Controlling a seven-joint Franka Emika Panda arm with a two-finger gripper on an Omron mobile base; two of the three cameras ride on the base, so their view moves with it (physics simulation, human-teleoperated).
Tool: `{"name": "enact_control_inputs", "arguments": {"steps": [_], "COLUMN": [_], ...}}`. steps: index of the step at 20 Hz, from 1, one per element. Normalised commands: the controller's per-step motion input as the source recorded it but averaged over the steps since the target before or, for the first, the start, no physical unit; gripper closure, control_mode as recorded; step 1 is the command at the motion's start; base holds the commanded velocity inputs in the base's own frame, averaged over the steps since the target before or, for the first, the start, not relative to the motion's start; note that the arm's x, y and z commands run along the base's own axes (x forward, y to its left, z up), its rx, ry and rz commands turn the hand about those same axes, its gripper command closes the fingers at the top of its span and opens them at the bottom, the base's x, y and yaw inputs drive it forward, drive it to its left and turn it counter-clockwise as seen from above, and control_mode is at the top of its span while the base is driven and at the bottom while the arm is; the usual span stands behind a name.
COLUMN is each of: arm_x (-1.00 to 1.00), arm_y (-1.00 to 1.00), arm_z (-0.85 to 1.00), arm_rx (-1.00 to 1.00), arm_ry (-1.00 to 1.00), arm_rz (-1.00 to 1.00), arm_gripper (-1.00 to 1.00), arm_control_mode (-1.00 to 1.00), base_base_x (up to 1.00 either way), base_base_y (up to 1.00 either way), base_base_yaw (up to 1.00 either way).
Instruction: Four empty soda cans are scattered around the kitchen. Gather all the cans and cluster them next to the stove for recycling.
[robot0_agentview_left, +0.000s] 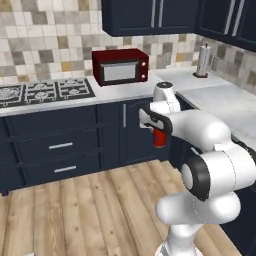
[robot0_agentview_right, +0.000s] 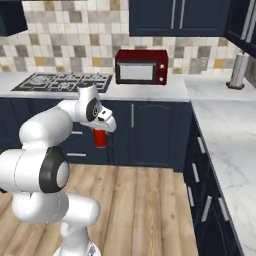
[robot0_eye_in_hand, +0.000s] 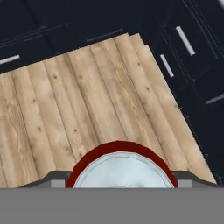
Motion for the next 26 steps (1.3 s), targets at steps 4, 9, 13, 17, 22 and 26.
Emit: {"name": "enact_control_inputs", "arguments": {"steps": [4,9,13,17,22,26], "arm_x": [0.0,0.0,0.0,0.0,0.0,0.0], "arm_y": [0.0,0.0,0.0,0.0,0.0,0.0], "arm_z": [0.0,0.0,0.0,0.0,0.0,0.0], "arm_rx": [0.0,0.0,0.0,0.0,0.0,0.0], "arm_ry": [0.0,0.0,0.0,0.0,0.0,0.0], "arm_rz": [0.0,0.0,0.0,0.0,0.0,0.0], "arm_gripper": [1.0,1.0,1.0,1.0,1.0,1.0], "arm_control_mode": [1.0,1.0,1.0,1.0,1.0,1.0], "base_base_x": [0.75,0.75,0.75,0.7,0.68,0.56], "base_base_y": [0.0,-0.01,0.0,0.0,0.01,0.05], "base_base_yaw": [0.15,0.1,0.09,0.07,0.06,0.06]}}
